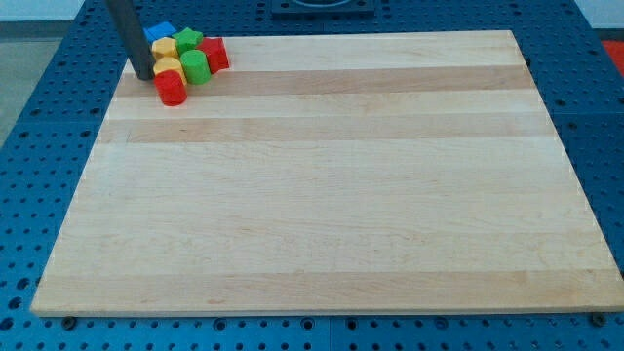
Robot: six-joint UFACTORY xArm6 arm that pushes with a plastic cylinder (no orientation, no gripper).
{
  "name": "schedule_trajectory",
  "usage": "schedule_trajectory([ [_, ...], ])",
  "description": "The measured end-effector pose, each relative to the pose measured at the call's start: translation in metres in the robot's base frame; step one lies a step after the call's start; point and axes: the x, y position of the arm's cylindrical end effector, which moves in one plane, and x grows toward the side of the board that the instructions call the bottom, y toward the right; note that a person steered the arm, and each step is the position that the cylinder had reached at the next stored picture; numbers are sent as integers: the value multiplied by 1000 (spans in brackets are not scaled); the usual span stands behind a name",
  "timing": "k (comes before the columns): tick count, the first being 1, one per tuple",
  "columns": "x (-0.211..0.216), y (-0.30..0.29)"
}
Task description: Adjust the blue triangle to the top left to the yellow hexagon
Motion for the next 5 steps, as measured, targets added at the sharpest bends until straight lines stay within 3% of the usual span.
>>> schedule_trajectory([
  [2, 55, 32],
  [5, 41, -38],
])
